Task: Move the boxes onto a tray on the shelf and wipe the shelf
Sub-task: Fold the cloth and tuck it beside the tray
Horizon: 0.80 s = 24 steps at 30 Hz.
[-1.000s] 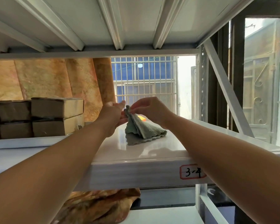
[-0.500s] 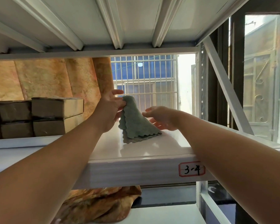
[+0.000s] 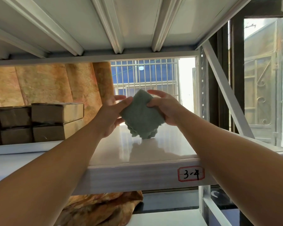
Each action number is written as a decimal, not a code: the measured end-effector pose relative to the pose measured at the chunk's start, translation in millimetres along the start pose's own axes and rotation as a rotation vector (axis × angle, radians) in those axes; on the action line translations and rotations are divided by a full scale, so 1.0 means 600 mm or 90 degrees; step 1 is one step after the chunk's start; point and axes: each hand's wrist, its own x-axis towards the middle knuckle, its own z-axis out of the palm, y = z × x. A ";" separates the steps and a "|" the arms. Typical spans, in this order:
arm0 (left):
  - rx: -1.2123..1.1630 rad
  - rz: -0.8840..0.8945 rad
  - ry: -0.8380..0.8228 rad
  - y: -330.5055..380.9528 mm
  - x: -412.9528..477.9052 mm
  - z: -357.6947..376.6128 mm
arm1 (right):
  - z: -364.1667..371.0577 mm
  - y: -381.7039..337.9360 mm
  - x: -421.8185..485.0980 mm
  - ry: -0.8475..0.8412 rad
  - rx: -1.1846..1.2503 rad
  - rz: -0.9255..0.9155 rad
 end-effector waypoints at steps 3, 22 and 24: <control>0.032 -0.032 -0.026 -0.004 0.003 -0.005 | 0.006 -0.009 -0.008 -0.023 -0.034 -0.035; 0.115 -0.068 -0.092 -0.013 0.003 -0.007 | -0.014 -0.019 -0.011 -0.020 -0.135 -0.054; 0.131 -0.063 -0.074 -0.015 0.004 -0.011 | -0.014 -0.010 -0.012 -0.081 -0.273 -0.003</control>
